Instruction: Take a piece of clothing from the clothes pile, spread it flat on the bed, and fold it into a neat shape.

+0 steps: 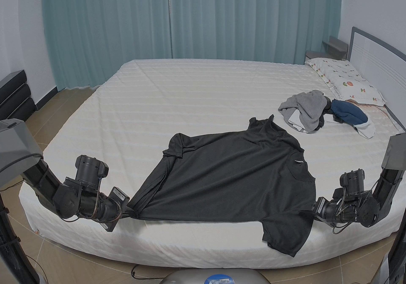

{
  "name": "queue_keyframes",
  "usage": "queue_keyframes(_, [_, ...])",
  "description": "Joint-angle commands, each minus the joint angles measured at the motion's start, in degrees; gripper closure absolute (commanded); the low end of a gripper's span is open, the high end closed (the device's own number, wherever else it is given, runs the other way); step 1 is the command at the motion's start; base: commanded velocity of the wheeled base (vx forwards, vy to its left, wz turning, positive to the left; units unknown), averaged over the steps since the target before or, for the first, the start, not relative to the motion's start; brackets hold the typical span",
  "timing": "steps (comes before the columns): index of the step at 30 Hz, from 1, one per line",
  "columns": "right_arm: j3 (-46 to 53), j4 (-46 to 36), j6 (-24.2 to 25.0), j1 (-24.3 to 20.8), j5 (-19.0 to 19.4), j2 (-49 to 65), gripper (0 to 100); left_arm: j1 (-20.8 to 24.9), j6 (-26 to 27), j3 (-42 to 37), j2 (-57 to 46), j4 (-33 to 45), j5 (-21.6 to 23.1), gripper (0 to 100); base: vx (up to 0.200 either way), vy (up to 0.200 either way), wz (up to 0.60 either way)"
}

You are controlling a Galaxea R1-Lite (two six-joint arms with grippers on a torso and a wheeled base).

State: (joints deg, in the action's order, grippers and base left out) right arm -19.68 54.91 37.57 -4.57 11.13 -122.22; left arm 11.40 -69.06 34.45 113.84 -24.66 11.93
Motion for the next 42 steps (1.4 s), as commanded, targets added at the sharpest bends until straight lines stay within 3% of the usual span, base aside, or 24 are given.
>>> queue_keyframes(1, [2.4,2.1,-0.7,-0.1,-0.3,-2.3,100,0.0,0.0,0.0,0.2,0.1,0.0,100,0.000,0.000,0.00])
queue_keyframes(5, [3.9,2.2,-1.2,0.8,-0.6,0.1,100,0.1,0.1,-0.3,0.1,0.1,-0.1,100,0.000,0.000,0.00])
queue_keyframes(16, [4.7,-5.8,-10.4,9.0,0.0,6.4,100,1.2,4.6,-4.0,-1.1,0.7,0.0,100,0.000,0.000,0.00])
queue_keyframes(23, [5.3,-6.0,-10.9,9.1,0.5,6.6,100,2.0,4.8,-4.6,-1.2,0.8,-0.1,100,0.000,0.000,0.00])
queue_keyframes(31, [7.4,-6.1,-16.5,10.0,-0.2,6.7,100,2.7,5.8,-5.2,-1.2,0.8,-0.2,100,0.000,0.000,0.00])
queue_keyframes(36, [7.8,-6.0,-17.4,9.9,-2.4,6.1,100,3.2,6.0,-5.4,-1.2,0.8,-0.3,100,0.000,0.000,0.00])
queue_keyframes(37, [7.8,-6.0,-17.4,9.9,-2.4,6.1,100,3.2,6.0,-5.4,-1.2,0.8,-0.3,0,0.000,0.000,0.00])
queue_keyframes(39, [8.2,-6.0,-18.6,9.5,-2.8,6.1,100,3.4,6.0,-5.4,-1.2,0.8,-0.6,0,0.000,0.000,0.00])
queue_keyframes(40, [8.1,-6.0,-18.5,9.4,-2.7,6.1,0,3.5,6.0,-5.4,-1.2,0.8,-0.6,0,0.000,0.000,0.00])
queue_keyframes(42, [8.0,-5.9,-18.5,9.3,-2.6,6.1,0,3.5,6.0,-5.4,-1.2,0.8,-0.6,0,0.000,0.000,0.00])
